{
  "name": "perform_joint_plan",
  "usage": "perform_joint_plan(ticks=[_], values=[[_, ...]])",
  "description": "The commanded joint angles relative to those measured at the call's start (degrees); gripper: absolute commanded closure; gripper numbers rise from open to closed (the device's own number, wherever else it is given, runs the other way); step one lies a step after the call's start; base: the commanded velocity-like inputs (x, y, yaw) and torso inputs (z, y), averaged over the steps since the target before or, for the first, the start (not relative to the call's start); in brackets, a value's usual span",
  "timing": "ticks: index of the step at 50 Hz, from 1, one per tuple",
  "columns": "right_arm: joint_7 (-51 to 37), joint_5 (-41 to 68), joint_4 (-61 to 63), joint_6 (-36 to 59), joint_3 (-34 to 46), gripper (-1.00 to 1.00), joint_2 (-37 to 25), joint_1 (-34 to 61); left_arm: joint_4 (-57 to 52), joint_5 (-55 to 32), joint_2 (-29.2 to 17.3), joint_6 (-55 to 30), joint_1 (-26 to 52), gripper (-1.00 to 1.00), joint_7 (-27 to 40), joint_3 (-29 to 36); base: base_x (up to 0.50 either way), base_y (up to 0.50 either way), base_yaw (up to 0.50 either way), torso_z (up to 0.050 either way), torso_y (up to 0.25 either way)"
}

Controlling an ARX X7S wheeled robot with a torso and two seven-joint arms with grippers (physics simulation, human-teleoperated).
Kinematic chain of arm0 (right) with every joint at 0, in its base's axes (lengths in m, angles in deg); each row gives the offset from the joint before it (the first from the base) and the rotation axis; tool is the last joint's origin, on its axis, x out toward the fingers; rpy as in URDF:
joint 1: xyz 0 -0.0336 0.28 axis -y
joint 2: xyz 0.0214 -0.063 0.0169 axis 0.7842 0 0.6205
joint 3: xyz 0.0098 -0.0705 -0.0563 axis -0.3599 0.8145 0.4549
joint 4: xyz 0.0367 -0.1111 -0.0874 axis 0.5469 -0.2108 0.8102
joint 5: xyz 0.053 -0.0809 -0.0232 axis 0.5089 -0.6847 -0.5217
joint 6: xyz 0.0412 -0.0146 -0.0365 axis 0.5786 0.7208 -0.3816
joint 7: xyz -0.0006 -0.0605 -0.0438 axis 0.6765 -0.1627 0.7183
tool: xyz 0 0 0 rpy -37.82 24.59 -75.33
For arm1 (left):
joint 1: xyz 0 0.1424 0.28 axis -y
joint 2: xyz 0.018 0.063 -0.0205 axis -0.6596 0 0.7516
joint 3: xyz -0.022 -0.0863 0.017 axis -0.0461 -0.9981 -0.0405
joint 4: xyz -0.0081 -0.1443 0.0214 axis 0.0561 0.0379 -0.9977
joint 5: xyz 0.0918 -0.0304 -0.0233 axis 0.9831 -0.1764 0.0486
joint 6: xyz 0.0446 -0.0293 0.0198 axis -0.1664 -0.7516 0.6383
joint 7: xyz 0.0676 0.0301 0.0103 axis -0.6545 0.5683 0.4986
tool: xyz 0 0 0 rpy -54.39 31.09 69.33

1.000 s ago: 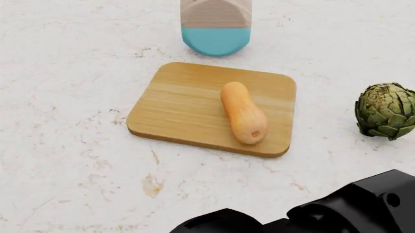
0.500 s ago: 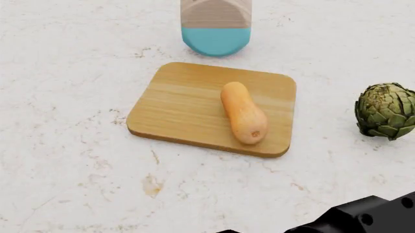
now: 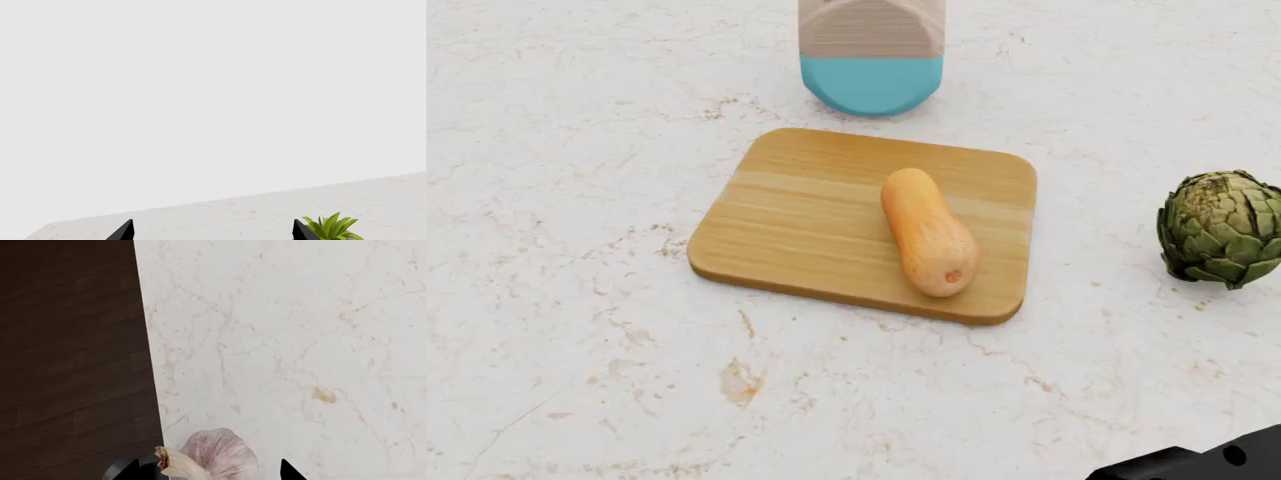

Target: Clear the non-vegetable object off the cutting board and place the vegetables onto it.

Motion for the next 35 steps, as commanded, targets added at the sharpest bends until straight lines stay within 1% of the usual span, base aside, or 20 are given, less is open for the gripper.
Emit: perform_joint_plan(ticks=[1,19,35], values=[[0.3,-2.1,0.1,0.2,1.8,-1.0,-0.7,-2.8,0.3,-0.3,-0.3,0.1,0.4,-1.0,-0.1,0.1,0.0,0.0,0.0,0.0,0.0],[1.7,-4.4,-0.6,0.6,3.6,-1.0,-1.2,-5.9,0.3,0.3,-0.5,0.9,-0.1,-1.0,-0.4,0.7,0.0,0.0,0.0,0.0,0.0],[3.0,-6.1,-1.4,0.8,5.1,-1.0,-1.9,-8.6,0.2,-1.2,-1.5,0.4,0.4,-1.0,0.1,0.2,0.0,0.0,0.0,0.0,0.0]])
